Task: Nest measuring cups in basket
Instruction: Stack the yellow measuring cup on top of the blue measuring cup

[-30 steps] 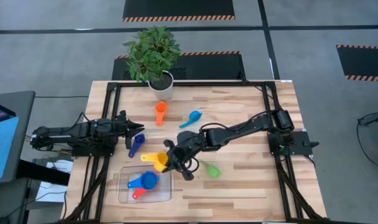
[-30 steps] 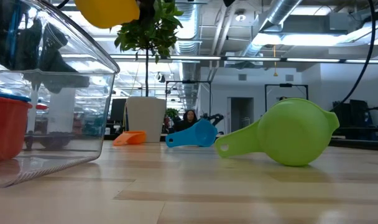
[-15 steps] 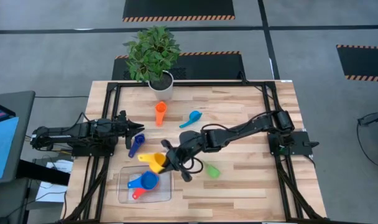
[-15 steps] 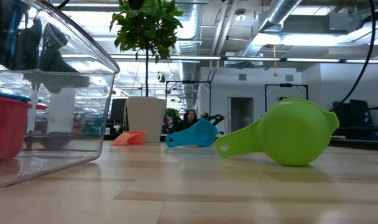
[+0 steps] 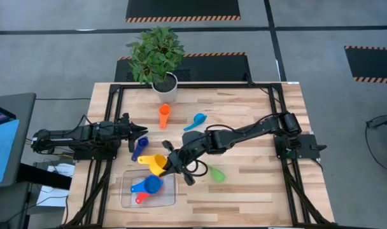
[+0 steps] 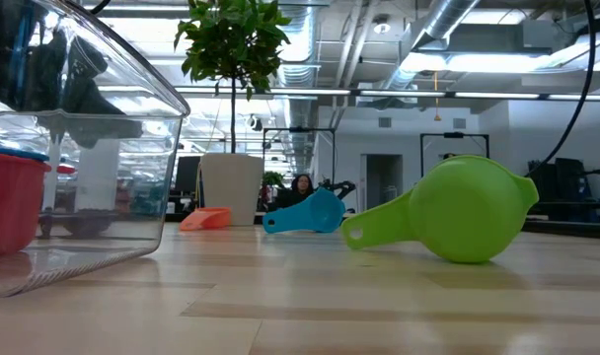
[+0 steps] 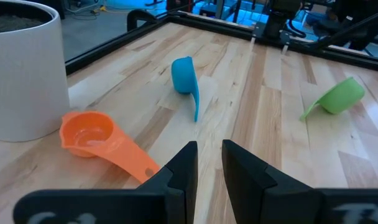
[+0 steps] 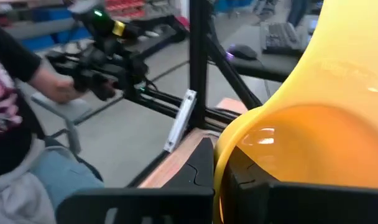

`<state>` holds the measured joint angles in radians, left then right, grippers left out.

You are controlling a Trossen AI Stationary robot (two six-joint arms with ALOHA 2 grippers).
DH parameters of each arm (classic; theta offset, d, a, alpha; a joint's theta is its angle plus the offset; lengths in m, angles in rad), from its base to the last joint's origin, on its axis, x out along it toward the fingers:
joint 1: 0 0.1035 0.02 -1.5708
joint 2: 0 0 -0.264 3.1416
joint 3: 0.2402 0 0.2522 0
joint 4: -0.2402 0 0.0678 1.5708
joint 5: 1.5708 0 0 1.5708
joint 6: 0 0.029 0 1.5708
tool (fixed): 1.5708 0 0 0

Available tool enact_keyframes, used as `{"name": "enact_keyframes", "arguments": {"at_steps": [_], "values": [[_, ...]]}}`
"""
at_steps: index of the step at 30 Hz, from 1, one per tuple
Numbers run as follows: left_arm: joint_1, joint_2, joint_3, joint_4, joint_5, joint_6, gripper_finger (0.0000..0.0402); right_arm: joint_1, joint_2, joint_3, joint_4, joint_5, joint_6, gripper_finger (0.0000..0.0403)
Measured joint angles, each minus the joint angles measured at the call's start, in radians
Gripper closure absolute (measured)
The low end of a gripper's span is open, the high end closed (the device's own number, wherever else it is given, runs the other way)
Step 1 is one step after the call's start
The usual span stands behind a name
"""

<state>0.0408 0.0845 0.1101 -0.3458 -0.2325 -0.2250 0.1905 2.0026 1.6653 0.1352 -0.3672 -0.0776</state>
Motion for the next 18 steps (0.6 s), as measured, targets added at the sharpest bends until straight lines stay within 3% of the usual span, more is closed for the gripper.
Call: {"name": "enact_keyframes", "arguments": {"at_steps": [8, 18], "values": [[0.0, 0.001, 0.0, 0.0, 0.0, 0.009, 0.034, -0.002, 0.129, 0.054, -0.093, 0.03, -0.002, 0.0391], [0.0, 0.001, 0.0, -0.002, -0.001, 0.028, 0.034, 0.007, 0.304, 0.356, -0.301, 0.006, -0.052, 0.0392]]}}
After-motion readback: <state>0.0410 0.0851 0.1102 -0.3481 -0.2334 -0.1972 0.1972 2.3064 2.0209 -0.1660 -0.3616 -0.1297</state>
